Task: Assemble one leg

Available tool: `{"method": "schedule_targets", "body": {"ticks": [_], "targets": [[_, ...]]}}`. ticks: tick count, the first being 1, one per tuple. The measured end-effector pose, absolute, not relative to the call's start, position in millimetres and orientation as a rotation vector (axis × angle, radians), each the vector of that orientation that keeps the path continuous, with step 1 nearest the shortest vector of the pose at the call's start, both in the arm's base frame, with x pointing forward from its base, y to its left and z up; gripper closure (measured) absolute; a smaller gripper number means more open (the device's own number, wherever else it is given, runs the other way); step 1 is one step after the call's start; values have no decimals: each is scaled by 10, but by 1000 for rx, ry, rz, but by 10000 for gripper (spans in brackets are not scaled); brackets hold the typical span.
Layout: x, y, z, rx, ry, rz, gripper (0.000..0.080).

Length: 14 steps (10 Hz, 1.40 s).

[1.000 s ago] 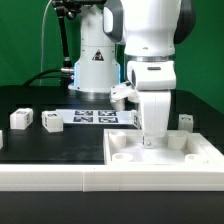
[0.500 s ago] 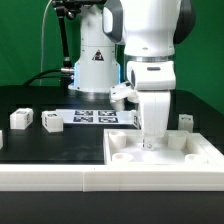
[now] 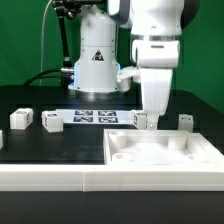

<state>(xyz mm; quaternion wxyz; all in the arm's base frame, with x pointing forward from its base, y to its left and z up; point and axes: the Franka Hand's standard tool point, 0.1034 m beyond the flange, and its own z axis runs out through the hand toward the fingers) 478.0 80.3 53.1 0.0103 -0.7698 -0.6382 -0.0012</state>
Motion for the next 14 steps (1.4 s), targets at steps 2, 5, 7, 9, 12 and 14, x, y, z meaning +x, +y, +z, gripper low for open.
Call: {"method": "schedule_targets", "body": {"ticks": [2, 5, 7, 9, 12, 14], "targets": [[4753, 813, 537, -2445, -1939, 0, 151], [4751, 817, 534, -2574, -1761, 2, 151], [4698, 859, 519, -2772, -1425, -44, 151], [4546, 1094, 484, -2936, -1021, -61, 151], [4500, 1410, 481, -3036, -525, -45, 151], [4500, 1427, 478, -3047, -359, -42, 151]]}}
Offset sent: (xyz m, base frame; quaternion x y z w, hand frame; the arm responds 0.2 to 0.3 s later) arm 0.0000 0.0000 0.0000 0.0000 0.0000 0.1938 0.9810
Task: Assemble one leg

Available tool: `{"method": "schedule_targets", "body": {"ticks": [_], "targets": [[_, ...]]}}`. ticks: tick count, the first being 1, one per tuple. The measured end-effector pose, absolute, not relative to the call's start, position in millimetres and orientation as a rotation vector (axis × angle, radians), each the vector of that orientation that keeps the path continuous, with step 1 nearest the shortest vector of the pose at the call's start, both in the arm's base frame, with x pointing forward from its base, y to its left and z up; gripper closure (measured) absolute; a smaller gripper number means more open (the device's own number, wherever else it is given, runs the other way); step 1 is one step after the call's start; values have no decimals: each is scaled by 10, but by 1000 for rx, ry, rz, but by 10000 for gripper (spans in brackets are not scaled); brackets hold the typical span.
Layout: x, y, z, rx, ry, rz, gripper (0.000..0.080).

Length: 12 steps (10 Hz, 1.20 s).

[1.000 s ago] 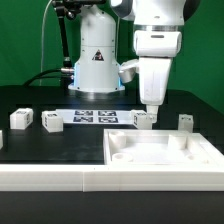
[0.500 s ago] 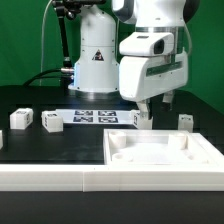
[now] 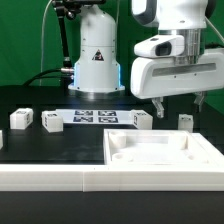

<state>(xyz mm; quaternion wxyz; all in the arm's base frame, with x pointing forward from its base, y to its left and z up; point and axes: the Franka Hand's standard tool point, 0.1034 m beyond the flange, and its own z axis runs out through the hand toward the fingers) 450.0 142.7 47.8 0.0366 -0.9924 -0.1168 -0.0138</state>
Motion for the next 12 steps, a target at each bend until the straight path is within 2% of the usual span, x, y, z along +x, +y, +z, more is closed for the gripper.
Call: {"method": "schedule_targets", "body": {"ticks": [7, 10, 12], "targets": [[4351, 1595, 397, -2968, 539, -14, 151], [4347, 1600, 397, -2988, 448, 6, 151], [4325, 1604, 393, -3009, 329, 162, 151]]}}
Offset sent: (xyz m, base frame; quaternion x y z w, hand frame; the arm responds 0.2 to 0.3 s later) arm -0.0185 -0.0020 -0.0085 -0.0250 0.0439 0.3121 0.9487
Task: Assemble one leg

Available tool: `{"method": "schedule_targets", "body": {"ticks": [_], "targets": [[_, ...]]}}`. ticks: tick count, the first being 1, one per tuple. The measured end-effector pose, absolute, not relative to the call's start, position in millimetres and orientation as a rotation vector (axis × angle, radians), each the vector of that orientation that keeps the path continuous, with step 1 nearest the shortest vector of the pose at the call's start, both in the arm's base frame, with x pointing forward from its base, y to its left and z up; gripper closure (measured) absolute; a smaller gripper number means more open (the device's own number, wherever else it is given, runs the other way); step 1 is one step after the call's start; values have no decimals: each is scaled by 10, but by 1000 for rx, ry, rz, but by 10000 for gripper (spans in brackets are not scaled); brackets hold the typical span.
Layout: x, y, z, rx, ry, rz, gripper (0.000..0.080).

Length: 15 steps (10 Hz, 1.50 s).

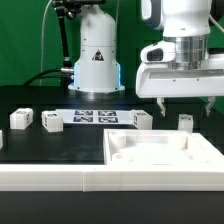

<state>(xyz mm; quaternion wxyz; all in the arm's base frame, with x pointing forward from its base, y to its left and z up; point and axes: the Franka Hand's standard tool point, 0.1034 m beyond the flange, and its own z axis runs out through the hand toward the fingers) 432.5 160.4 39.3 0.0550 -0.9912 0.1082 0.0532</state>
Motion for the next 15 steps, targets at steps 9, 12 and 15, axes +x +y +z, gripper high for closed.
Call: {"method": "schedule_targets", "body": {"ticks": [9, 12, 15], "targets": [[4392, 1575, 332, -2890, 270, 927, 151], [4271, 1566, 253, -2797, 251, 1207, 151], [4275, 1623, 153, -2758, 234, 1297, 151]]}}
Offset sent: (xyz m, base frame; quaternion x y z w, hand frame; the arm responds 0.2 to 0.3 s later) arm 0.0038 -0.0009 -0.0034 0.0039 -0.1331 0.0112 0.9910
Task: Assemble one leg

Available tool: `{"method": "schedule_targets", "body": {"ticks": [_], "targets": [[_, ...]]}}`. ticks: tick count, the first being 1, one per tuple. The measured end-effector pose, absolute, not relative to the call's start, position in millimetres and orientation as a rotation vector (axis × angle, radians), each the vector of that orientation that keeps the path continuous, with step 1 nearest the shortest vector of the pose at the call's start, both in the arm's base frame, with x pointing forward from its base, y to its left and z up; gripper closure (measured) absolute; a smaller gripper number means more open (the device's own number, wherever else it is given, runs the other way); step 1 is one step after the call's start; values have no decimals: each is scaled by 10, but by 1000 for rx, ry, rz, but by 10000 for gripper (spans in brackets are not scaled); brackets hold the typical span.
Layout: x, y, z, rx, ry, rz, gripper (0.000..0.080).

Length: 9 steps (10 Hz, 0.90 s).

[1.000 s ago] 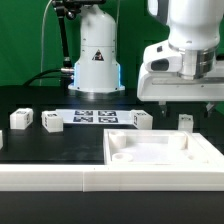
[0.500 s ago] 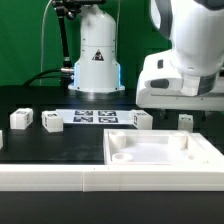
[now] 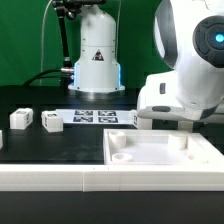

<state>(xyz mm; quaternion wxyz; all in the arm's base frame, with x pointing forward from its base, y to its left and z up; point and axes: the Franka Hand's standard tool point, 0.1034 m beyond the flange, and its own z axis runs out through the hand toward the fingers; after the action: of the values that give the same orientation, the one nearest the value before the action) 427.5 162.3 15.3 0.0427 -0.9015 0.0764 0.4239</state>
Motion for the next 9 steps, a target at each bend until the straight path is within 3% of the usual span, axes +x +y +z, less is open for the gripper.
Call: {"method": "schedule_targets", "body": {"ticks": [7, 9], "targets": [[4128, 1699, 34, -2774, 209, 1300, 176], [4128, 1699, 33, -2774, 209, 1300, 510]]}}
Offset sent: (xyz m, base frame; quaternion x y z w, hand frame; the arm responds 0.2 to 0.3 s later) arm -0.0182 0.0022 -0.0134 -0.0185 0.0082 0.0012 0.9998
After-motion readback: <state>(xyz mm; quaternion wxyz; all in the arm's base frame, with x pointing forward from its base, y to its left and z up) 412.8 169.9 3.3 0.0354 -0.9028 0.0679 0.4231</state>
